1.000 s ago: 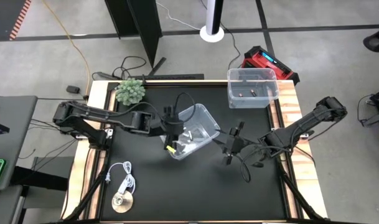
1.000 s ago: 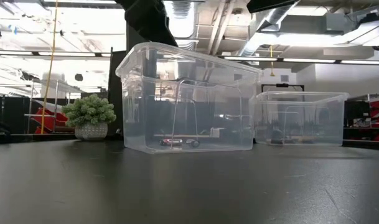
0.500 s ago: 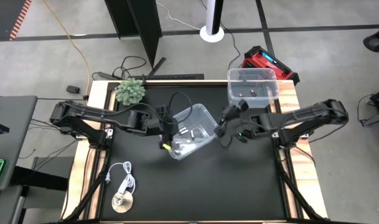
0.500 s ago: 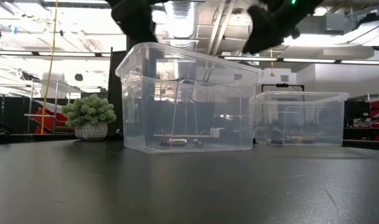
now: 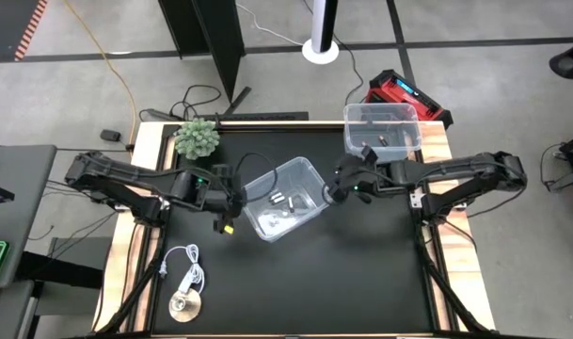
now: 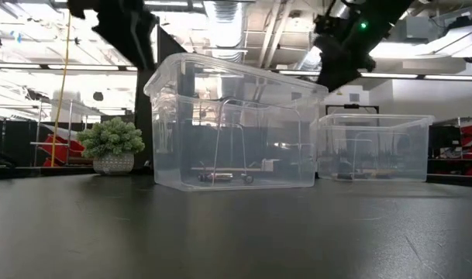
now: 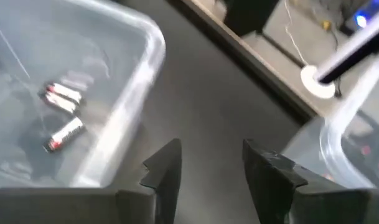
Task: Sort batteries
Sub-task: Adjust the bottom transparent bin
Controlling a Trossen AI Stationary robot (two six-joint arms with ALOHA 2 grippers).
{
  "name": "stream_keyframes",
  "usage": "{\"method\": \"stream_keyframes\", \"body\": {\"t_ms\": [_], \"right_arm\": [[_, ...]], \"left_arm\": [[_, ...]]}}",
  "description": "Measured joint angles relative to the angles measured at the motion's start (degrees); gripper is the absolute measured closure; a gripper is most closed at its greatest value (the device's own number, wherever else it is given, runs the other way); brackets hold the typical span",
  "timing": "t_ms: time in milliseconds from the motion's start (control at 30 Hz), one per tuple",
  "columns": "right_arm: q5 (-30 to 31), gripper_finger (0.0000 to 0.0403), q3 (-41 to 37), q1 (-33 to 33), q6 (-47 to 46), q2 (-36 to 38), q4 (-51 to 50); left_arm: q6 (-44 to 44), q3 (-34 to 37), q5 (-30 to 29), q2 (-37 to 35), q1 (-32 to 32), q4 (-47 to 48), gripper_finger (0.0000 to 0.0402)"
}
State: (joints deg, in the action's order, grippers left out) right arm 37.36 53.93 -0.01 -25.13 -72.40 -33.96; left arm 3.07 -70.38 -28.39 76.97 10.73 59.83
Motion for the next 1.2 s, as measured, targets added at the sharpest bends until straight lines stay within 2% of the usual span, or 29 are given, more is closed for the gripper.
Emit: {"method": "stream_keyframes", "body": {"t_ms": [133, 300, 333, 500, 667, 900, 1200], "right_arm": [[-0.1, 0.0271, 0.0, 3.67, -3.44, 0.0, -4.61], [-0.07, 0.0377, 0.0, 10.46, -5.95, 0.0, -5.57], [-0.07, 0.0389, 0.0, 11.88, -6.87, 0.0, -5.57], [-0.05, 0.0397, 0.0, 19.17, -13.83, -0.21, -5.55], [-0.04, 0.04, 0.0, 22.99, -17.88, -3.89, -4.55], [0.05, 0.0402, 0.0, 21.8, -17.98, -12.39, 2.18], [2.94, 0.0402, -0.02, 16.13, -17.82, -16.62, 5.82]], "left_arm": [[6.14, 2.81, -2.76, -0.64, -1.3, 2.88, 0.0212], [9.1, 5.28, -3.64, -3.11, -2.88, 2.38, 0.0238], [9.51, 5.71, -4.57, -3.56, -3.27, 2.16, 0.0244], [8.53, 8.85, -6.44, -6.0, -6.59, -2.37, 0.0278], [4.62, 12.72, -4.59, -6.01, -10.12, -8.93, 0.0301], [2.54, 15.13, -2.66, -6.01, -13.92, -13.31, 0.031], [0.52, 15.15, 7.99, -5.58, -14.55, -17.85, 0.0311]]}}
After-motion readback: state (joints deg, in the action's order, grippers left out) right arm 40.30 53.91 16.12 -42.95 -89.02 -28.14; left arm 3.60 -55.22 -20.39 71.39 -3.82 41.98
